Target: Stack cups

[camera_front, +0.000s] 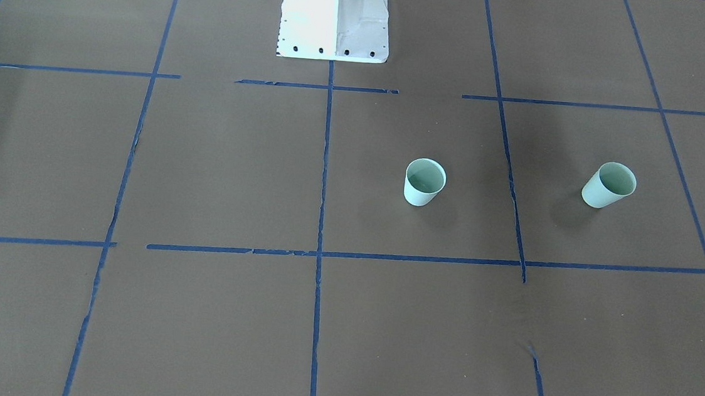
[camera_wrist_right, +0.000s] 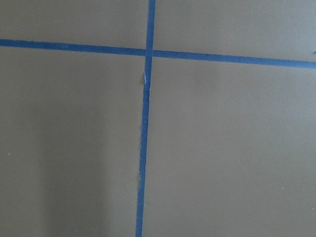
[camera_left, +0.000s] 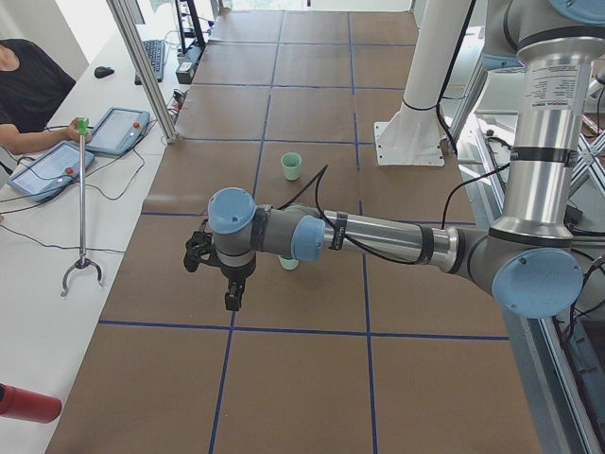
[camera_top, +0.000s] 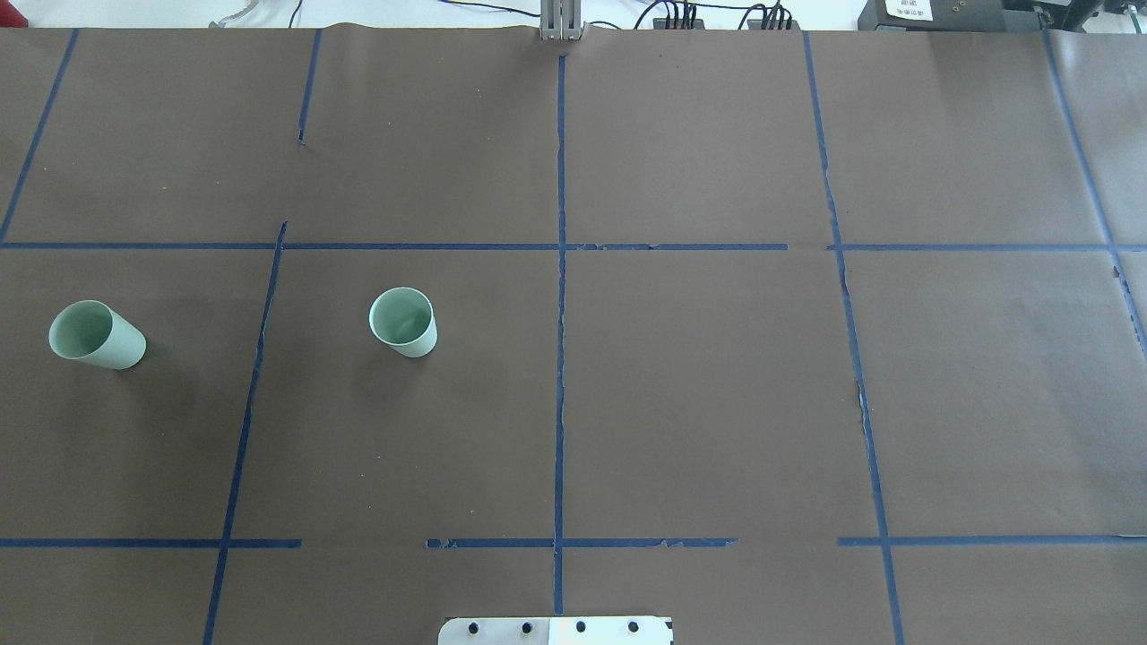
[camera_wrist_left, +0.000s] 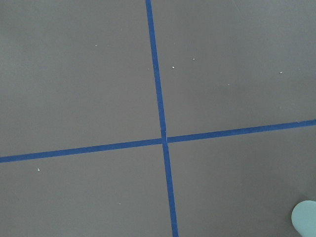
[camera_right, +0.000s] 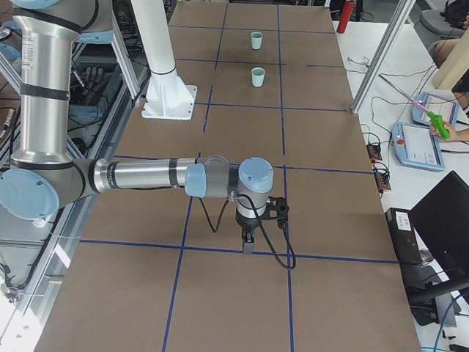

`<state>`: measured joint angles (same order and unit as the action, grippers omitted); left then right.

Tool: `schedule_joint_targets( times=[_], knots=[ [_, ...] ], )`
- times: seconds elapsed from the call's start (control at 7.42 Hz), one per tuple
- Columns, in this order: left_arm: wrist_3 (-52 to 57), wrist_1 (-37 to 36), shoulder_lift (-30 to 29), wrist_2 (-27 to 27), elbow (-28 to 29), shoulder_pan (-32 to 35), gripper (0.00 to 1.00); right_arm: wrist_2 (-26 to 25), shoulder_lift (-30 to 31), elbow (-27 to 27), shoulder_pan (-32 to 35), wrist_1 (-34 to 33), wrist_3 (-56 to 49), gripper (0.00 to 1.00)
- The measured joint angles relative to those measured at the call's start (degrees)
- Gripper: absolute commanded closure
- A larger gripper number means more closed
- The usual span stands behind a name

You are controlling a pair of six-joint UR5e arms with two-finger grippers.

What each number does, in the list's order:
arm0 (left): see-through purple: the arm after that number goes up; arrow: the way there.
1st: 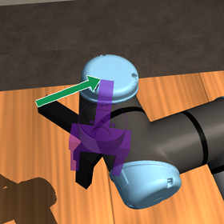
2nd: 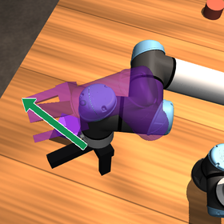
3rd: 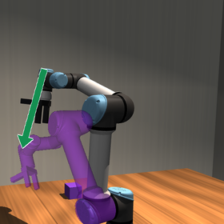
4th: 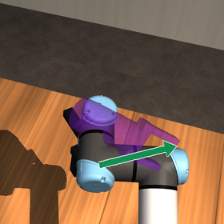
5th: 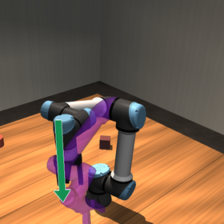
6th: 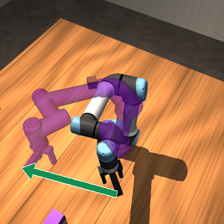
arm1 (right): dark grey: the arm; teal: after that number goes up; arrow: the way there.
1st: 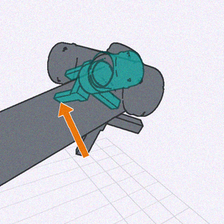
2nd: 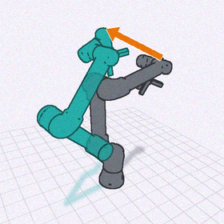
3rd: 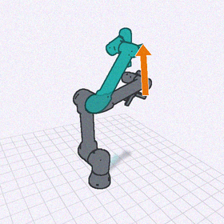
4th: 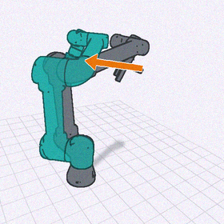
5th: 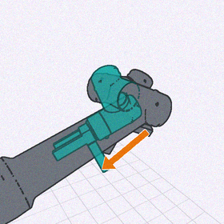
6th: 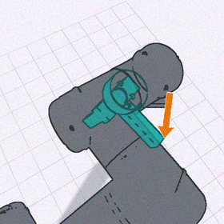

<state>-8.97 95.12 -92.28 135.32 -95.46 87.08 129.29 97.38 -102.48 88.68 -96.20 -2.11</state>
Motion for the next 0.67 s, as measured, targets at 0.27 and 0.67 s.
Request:
schedule_joint_targets(
  times=[0.27,0.67],
  knots=[
    [-16.3,15.8,5.1,-0.8,-0.3,-8.0,0.00,0.0,0.0,0.0,0.0,0.0,0.0,0.00],
    [-33.9,28.5,8.6,-3.6,-0.5,-19.1,0.00,0.0,0.0,0.0,0.0,0.0,0.0,0.00]
  ],
)
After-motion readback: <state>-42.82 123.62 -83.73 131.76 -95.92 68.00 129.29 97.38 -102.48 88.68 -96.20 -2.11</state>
